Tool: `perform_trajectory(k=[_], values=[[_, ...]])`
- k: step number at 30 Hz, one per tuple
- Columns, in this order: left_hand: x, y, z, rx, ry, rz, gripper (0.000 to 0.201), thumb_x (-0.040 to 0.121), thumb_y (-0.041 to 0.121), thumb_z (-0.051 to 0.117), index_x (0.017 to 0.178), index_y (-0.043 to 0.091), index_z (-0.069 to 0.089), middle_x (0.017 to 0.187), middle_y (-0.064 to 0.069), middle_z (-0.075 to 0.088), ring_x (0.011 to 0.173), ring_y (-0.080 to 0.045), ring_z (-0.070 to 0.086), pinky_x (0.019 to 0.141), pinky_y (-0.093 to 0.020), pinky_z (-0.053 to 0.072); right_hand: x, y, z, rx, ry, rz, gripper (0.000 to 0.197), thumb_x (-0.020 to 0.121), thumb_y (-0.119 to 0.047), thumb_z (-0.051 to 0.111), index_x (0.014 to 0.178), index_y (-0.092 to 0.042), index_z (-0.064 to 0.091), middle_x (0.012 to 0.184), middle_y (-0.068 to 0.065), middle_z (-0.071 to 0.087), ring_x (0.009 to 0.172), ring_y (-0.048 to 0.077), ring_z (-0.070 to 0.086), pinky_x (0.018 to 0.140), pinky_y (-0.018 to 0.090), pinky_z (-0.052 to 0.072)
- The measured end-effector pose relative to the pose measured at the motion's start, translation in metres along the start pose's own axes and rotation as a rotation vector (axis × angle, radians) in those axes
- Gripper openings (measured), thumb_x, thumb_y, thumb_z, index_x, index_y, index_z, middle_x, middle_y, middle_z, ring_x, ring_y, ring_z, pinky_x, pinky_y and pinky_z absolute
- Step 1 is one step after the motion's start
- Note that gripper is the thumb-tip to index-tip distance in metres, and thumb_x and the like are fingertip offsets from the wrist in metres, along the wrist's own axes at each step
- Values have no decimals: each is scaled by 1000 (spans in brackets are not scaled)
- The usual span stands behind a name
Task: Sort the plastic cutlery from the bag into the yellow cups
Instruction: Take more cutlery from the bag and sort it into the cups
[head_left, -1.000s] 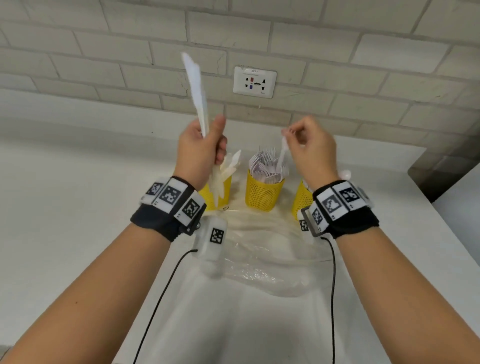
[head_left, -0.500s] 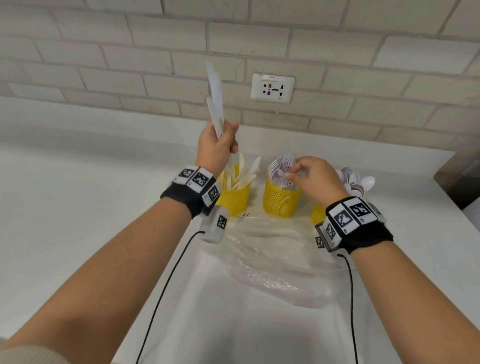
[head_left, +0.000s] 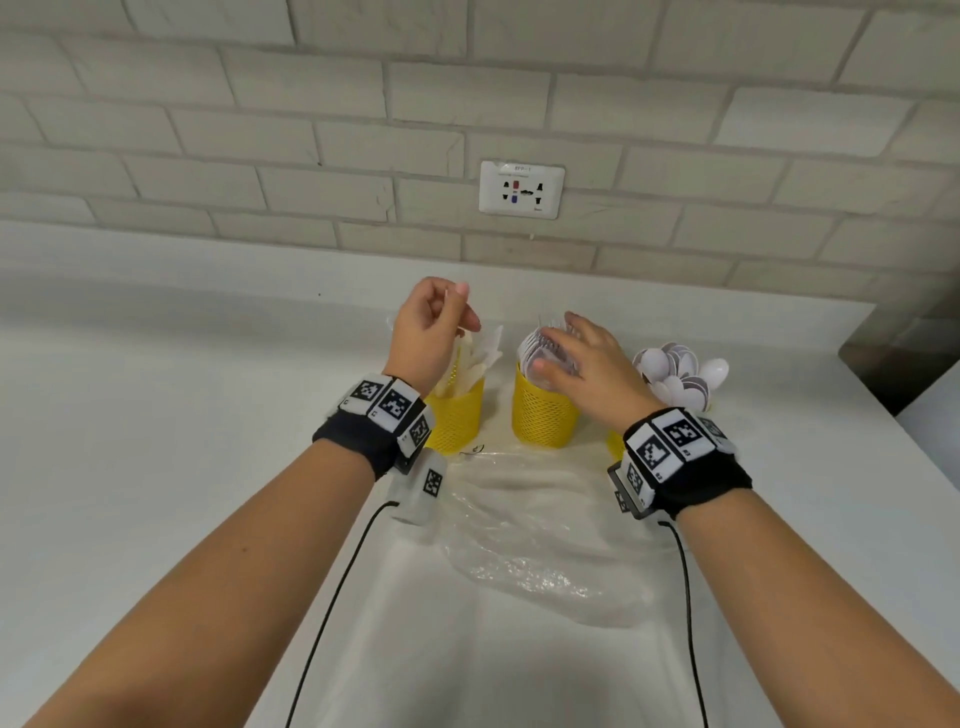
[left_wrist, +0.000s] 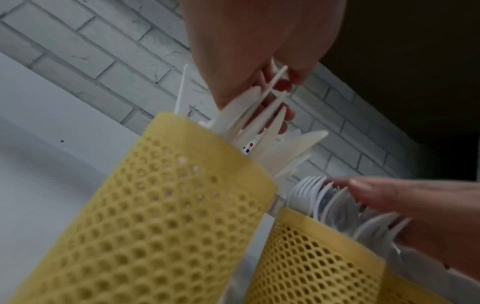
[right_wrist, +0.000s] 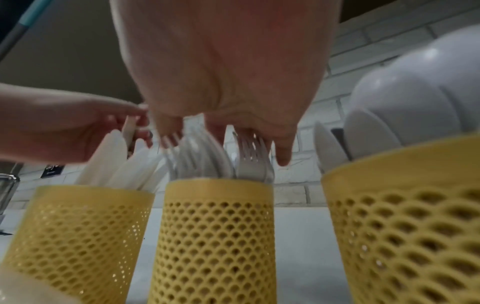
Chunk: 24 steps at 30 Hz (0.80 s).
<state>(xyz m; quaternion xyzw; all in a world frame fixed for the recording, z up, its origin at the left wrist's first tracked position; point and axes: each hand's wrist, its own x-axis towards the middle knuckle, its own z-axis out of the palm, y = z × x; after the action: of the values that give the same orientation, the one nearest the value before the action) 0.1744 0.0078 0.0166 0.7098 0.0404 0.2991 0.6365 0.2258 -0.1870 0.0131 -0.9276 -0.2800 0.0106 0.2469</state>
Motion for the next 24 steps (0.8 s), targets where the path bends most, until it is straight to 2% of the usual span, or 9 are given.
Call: perform_trajectory(k=[3, 6, 11, 13, 15, 17, 19, 21, 24], values=[[2, -1, -2, 63, -16, 34, 23, 103, 16, 35, 85, 22, 49, 69, -2, 61, 68, -15, 59, 68, -26, 49, 1, 0, 3, -15, 72, -22, 40, 99, -29, 40, 137, -19, 46, 152, 9, 28, 140, 27, 23, 115, 35, 21], [1, -9, -3, 208, -100, -50, 29, 102, 15, 34, 79, 23, 49, 72, -2, 60, 74, -21, 58, 76, -39, 49, 4, -1, 4, -15, 90, -25, 34, 97, -24, 43, 129, -16, 53, 142, 11, 36, 131, 30, 34, 111, 36, 29], [-2, 4, -6, 428, -146, -61, 37, 101, 21, 37, 72, 14, 59, 82, -9, 62, 79, -21, 57, 78, -31, 43, 7, -3, 1, 9, 90, -10, 31, 96, -24, 47, 125, -16, 55, 132, 10, 40, 124, 27, 43, 107, 34, 34], [-4, 7, -10, 545, -161, -29, 42, 102, 24, 35, 80, 8, 67, 92, -10, 62, 86, -20, 57, 80, -27, 39, 7, -4, -1, 15, 73, 8, 31, 96, -24, 47, 125, -16, 55, 134, 9, 39, 125, 26, 42, 107, 34, 34], [-6, 12, -14, 711, -281, -48, 41, 102, 21, 33, 96, 0, 67, 100, -12, 56, 95, -24, 56, 83, -25, 36, 6, -7, -5, 21, 30, 33, 33, 96, -25, 48, 127, -16, 54, 137, 9, 38, 127, 26, 41, 109, 33, 32], [-8, 18, -18, 836, -404, -109, 39, 103, 21, 30, 111, -5, 59, 112, -19, 51, 109, -34, 52, 92, -29, 34, 4, -11, -12, 26, -8, 47, 39, 95, -29, 50, 132, -16, 50, 141, 9, 38, 130, 26, 40, 110, 33, 30], [-9, 27, -21, 862, -446, -191, 45, 103, 28, 28, 137, 2, 43, 137, -23, 41, 130, -35, 40, 106, -35, 28, -1, -17, -20, 39, -1, 26, 45, 93, -32, 53, 135, -16, 46, 143, 9, 38, 132, 25, 38, 110, 32, 28], [-9, 34, -26, 819, -410, -190, 53, 102, 37, 32, 148, 12, 29, 148, -19, 31, 139, -33, 30, 113, -39, 23, -10, -25, -31, 54, 39, -9, 46, 92, -33, 55, 134, -17, 47, 141, 7, 40, 131, 22, 39, 107, 29, 29], [-17, 43, -32, 842, -226, 91, 46, 96, 32, 50, 138, 12, 47, 133, -15, 46, 127, -29, 42, 106, -33, 33, -29, -39, -47, 63, 56, -36, 38, 87, -35, 62, 121, -18, 59, 127, 5, 52, 117, 18, 50, 94, 25, 35]])
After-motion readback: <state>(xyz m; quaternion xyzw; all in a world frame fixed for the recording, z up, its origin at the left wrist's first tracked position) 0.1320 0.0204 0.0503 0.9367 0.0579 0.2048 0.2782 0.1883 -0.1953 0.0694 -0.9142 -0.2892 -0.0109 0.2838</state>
